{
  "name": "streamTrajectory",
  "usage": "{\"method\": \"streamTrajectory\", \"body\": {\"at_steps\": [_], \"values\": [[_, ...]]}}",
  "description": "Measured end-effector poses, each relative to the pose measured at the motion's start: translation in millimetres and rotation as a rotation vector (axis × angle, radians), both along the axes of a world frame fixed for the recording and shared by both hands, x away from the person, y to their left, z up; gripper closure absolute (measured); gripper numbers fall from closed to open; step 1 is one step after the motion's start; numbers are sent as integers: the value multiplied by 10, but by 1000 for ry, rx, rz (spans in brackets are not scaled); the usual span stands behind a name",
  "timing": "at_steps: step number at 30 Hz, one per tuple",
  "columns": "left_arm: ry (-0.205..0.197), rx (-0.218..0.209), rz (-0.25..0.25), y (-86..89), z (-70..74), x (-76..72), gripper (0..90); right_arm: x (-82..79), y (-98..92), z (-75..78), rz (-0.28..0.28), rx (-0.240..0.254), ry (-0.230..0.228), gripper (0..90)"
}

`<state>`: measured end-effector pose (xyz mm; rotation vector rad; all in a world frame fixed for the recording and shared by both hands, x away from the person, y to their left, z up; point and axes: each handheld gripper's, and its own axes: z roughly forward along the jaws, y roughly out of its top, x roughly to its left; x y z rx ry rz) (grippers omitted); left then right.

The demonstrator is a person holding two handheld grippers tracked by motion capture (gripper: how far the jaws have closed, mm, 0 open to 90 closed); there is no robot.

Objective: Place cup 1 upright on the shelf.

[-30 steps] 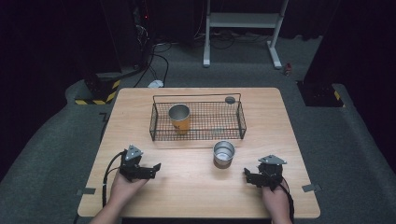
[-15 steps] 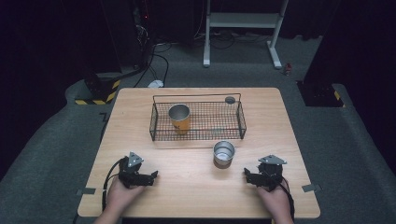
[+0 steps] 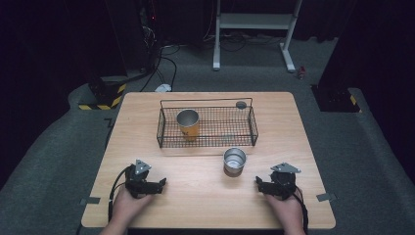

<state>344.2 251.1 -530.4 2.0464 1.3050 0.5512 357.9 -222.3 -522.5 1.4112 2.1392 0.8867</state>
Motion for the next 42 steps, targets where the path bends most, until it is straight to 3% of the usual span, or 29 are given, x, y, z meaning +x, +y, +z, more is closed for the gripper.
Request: {"method": "streamTrajectory", "body": {"at_steps": [7, 20, 24, 30, 42], "values": [[1, 0, 2, -3, 1, 1, 2, -47, 45, 86, 29, 31, -55, 126], [0, 0, 11, -19, 0, 7, 2, -125, 238, 211, 98, 72, -113, 128], [1, -1, 9, -24, 0, 13, 3, -117, 327, 211, 119, 79, -111, 128], [0, -4, 10, -27, -1, 13, 3, -89, 404, 228, 113, 88, -74, 126], [-2, -6, 10, -30, -2, 14, 3, -90, 652, 301, 108, 83, -99, 109]]}}
